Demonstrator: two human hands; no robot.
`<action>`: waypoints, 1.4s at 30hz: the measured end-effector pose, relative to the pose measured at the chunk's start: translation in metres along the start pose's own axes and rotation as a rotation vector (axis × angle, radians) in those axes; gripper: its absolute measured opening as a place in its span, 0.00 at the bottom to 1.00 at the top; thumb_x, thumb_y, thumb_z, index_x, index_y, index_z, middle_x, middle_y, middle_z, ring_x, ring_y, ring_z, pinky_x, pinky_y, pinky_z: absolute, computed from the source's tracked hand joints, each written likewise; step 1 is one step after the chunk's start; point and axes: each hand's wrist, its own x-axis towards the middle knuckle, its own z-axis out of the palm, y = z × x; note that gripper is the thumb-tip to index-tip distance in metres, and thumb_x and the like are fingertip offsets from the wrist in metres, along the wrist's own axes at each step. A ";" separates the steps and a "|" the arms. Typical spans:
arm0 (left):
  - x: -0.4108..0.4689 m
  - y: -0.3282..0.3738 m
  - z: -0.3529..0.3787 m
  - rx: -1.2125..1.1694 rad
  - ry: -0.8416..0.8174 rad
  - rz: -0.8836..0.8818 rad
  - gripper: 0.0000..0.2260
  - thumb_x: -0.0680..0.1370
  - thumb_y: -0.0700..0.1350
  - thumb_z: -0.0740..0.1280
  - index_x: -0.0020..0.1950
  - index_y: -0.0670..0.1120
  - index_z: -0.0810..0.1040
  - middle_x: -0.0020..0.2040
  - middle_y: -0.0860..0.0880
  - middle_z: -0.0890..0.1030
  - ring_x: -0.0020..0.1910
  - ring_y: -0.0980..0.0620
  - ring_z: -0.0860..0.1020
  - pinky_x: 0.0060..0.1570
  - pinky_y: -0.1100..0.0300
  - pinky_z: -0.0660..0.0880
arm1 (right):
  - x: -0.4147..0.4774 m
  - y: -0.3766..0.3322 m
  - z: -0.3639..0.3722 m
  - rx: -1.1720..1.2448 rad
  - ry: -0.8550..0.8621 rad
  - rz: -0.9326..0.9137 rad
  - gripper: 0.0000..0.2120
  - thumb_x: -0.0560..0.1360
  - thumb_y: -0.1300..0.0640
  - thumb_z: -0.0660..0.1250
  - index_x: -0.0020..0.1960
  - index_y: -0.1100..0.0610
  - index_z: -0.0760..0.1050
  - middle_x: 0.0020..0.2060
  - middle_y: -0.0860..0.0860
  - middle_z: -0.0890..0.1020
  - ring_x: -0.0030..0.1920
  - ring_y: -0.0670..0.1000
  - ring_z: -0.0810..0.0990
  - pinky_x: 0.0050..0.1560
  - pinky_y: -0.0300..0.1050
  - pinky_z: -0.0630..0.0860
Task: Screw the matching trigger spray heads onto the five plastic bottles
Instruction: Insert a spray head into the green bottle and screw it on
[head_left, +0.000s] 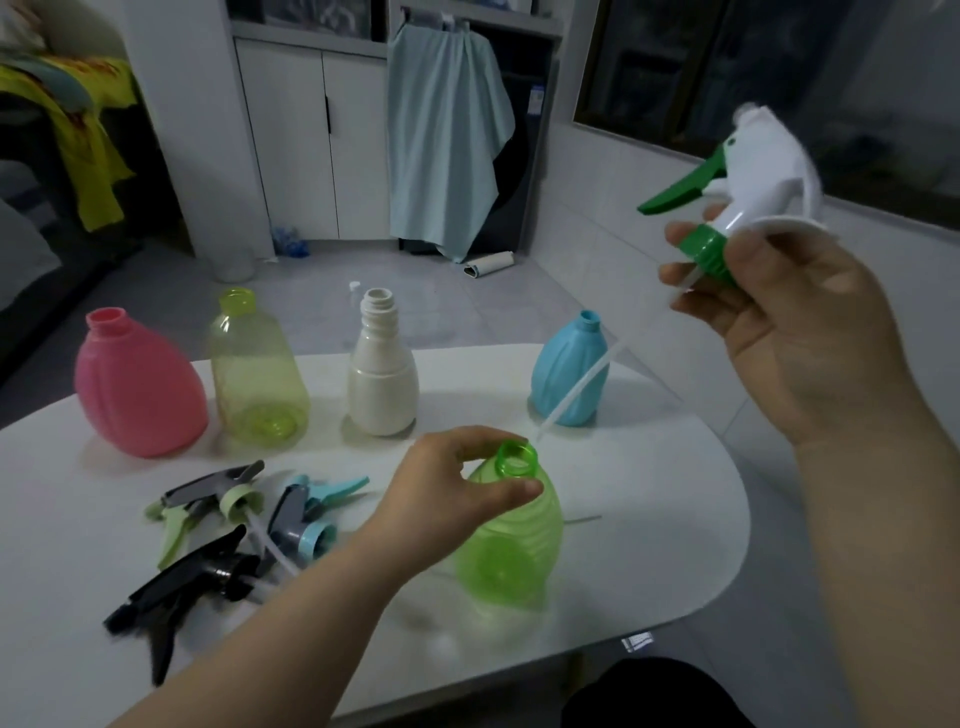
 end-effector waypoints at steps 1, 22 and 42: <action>-0.002 -0.001 0.002 0.027 -0.002 0.005 0.11 0.63 0.47 0.74 0.41 0.58 0.78 0.40 0.63 0.78 0.42 0.68 0.75 0.42 0.81 0.66 | -0.002 -0.001 0.002 -0.006 -0.009 0.006 0.11 0.62 0.53 0.63 0.44 0.52 0.73 0.33 0.44 0.84 0.36 0.43 0.82 0.38 0.34 0.78; -0.017 -0.029 0.010 0.007 -0.108 0.125 0.29 0.64 0.40 0.74 0.52 0.66 0.64 0.53 0.64 0.71 0.51 0.77 0.67 0.49 0.83 0.61 | -0.036 0.069 0.013 -0.406 -0.421 0.368 0.10 0.68 0.61 0.69 0.47 0.51 0.76 0.43 0.43 0.82 0.43 0.38 0.80 0.45 0.28 0.75; -0.011 -0.041 0.013 -0.012 -0.033 0.069 0.23 0.60 0.47 0.77 0.45 0.63 0.67 0.48 0.66 0.74 0.53 0.67 0.72 0.51 0.72 0.69 | -0.047 0.088 0.012 -0.537 -0.418 0.311 0.16 0.66 0.59 0.71 0.45 0.40 0.72 0.45 0.43 0.81 0.48 0.38 0.78 0.47 0.30 0.74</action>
